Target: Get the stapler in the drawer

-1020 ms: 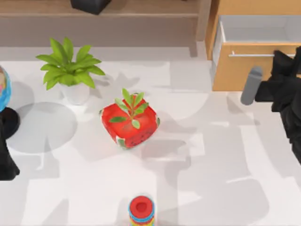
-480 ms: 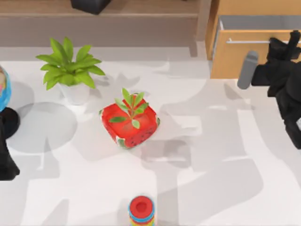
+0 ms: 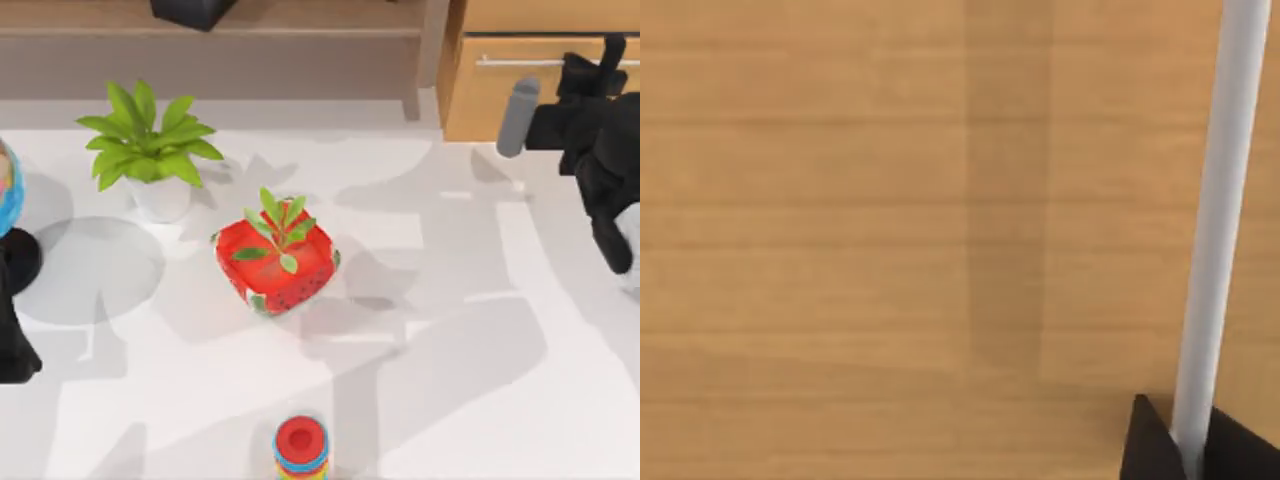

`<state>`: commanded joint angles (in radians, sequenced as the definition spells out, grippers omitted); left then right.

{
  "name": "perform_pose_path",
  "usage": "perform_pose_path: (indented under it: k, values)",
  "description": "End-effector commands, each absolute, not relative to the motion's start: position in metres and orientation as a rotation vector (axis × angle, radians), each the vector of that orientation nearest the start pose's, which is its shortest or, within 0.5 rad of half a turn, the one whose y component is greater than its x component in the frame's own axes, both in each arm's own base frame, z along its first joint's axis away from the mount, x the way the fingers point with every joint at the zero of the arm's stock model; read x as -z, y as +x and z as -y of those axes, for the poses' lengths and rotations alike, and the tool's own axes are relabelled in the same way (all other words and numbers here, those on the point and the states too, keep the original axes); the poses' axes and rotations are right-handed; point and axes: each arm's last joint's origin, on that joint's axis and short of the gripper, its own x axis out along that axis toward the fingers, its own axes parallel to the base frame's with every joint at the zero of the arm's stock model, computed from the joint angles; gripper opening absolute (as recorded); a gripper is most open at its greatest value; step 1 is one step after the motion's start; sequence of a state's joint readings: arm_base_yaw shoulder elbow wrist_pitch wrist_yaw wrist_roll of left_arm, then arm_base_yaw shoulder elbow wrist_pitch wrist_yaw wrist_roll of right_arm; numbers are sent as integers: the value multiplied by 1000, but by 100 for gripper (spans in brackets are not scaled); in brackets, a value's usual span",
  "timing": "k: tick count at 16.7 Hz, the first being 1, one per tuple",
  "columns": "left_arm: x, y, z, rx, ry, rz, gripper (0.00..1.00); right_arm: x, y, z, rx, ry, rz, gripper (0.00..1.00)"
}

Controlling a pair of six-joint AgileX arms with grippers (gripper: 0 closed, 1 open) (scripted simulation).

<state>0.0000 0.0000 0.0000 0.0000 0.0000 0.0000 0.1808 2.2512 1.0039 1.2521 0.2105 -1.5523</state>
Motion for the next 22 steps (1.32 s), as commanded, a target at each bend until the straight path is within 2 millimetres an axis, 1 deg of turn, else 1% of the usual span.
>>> perform_pose_path:
  k: [1, 3, 7, 20, 21, 22]
  values:
    - [-160, 106, 1, 0, 0, 0, 100, -93, 426, -74, 13, -1563, 7, 0]
    - [-160, 106, 1, 0, 0, 0, 100, -91, 437, -73, 2, -1564, -4, 0]
    - [-160, 106, 1, 0, 0, 0, 100, -88, 439, -72, -5, -1565, -11, 0]
    - [-160, 106, 1, 0, 0, 0, 100, -88, 439, -72, -5, -1565, -11, 98]
    - [-160, 106, 1, 0, 0, 0, 100, -88, 439, -72, -5, -1565, -11, 100]
    - [-160, 106, 1, 0, 0, 0, 100, -88, 439, -72, -5, -1565, -11, 100]
